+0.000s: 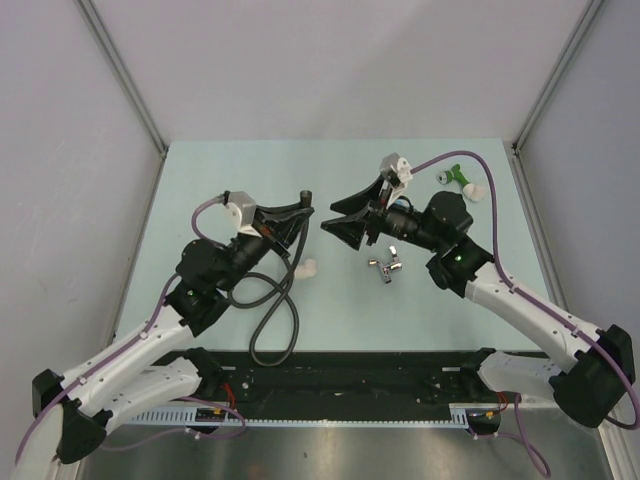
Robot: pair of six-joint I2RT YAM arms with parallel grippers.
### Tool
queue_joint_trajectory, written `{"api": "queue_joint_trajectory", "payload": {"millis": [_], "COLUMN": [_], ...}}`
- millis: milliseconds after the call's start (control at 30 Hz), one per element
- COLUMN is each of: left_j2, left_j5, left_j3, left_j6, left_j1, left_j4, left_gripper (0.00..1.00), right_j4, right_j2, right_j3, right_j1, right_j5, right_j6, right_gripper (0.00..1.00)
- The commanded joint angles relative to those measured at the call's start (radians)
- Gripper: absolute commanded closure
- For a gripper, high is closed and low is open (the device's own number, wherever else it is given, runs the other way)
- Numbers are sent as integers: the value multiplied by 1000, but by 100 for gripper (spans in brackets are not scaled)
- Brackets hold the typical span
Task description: Install the water faucets
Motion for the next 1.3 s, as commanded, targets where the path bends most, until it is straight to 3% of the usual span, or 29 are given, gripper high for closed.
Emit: {"api": "queue_joint_trajectory", "payload": {"millis": [0,333,600,800,1033,1267], "left_j2": [9,29,33,46,53,66], "left_j5": [66,163,201,218,233,245], "left_j3": [55,76,101,139,175,191], "left_j6": [23,47,127,231,339,374], "left_j1": [-1,-3,-3,-3,-3,-6], "left_j4": [27,7,-66,-164,-255,-289], "left_gripper": [100,100,100,100,100,100], "right_j4": [138,206,88,-197,-678,-923], "right_j2": [-44,-9,-3,19,121,224], "right_j3": [10,37,120,288,535,715], "right_j1": [-7,-7,-9,-27,-65,-58], "right_j5": [25,-9,-13,-13,-32,-49], "right_j6": [43,92,88,74,20,-49], "right_gripper": [41,44,45,45,46,48]}}
